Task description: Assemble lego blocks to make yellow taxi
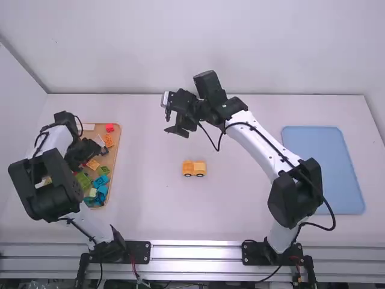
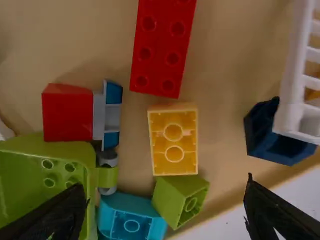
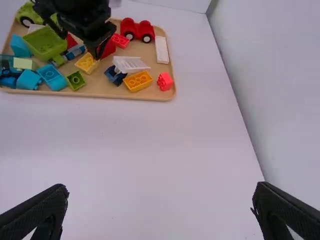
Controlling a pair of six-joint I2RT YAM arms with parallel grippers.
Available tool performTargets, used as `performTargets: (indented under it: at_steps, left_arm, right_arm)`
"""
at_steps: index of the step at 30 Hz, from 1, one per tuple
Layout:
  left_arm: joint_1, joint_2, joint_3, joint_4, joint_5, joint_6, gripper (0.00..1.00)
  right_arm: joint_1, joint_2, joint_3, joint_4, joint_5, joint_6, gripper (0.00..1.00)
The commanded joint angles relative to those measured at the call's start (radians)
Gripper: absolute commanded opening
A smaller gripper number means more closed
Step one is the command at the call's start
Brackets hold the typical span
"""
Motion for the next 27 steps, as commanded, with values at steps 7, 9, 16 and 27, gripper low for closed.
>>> performTargets:
  at_steps: [7,9,16,27]
  left_arm:
    - [0.026,0.018,-0.058,0.079,0.008,-0.017,0.79]
    - [0.025,0.031,-0.057,0.095,0.016,0.0,0.79]
    - [0.026,0.095,-0.057,0.136,0.045,0.004,0.76]
    - [0.025,0.118,-0.019,0.128,0.03,0.031,0.75]
  right_arm:
    - [-0.004,-0.009,-0.018,-0.012,0.0,0.003,0.99]
    - [-0.004,-0.009,-0.019,-0.013,0.0,0.004,0.99]
    - [-0.004,-0.009,-0.021,-0.012,0.0,0.01,0.99]
    - [-0.005,-0.009,-0.023,-0.007,0.0,0.006,0.99]
